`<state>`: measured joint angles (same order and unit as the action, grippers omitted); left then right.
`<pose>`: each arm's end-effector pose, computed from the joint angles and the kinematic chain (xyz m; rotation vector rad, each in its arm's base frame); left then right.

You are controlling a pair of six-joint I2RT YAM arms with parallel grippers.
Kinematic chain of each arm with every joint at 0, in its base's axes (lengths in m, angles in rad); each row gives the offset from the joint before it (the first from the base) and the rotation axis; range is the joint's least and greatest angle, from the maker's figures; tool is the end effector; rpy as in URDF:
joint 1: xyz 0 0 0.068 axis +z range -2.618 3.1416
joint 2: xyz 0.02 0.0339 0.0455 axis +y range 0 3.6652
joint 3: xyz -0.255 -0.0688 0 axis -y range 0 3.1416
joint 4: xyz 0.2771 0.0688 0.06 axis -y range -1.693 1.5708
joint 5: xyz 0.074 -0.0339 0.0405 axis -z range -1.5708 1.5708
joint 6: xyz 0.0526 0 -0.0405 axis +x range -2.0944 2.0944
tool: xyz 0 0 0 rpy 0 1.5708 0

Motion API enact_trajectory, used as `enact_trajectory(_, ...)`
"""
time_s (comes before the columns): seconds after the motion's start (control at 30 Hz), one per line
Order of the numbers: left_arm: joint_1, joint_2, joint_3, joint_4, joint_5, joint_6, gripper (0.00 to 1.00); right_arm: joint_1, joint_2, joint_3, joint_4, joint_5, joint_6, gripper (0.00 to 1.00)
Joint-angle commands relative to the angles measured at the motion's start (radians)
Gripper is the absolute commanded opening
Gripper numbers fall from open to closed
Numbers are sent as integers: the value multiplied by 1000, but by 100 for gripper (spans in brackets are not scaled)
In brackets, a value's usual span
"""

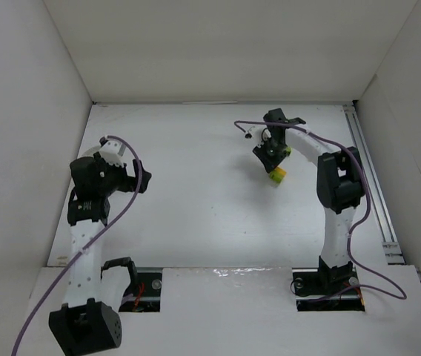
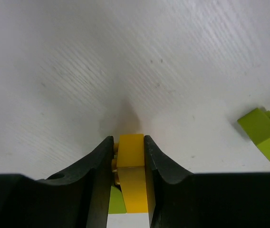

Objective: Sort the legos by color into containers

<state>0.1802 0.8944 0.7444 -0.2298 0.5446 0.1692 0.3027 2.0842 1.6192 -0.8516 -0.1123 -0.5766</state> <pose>0.2546 0.0187 0.2862 0.3437 1.8729 -0.2942 0.4293 0.1402 0.1428 -1.2414 2.5907 0.1098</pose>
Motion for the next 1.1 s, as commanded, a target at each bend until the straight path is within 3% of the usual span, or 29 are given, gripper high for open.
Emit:
enact_trajectory(0.0, -2, -121, -65, 127, 172, -63, 100, 35, -45, 96, 26, -126, 162, 0)
enact_trajectory(0.2, -2, -152, -139, 301, 319, -301, 100, 134, -131, 143, 244, -185, 532, 0)
enact_trajectory(0.27, -16, -137, -151, 336, 319, -372, 98, 186, -122, 195, 272, -138, 634, 0)
enact_trajectory(0.37, -108, -71, -125, 336, 214, -381, 93, 236, -84, 284, 281, -80, 752, 0)
enact_trajectory(0.5, -160, 46, -74, 325, 195, -410, 89, 271, -44, 359, 307, -41, 874, 0)
enact_trajectory(0.83, -234, 143, -42, 529, 124, -608, 86, 362, -24, 410, 355, 121, 1018, 0)
enact_trajectory(1.07, -283, 253, 13, 619, 71, -634, 86, 398, -6, 439, 345, 100, 1055, 0)
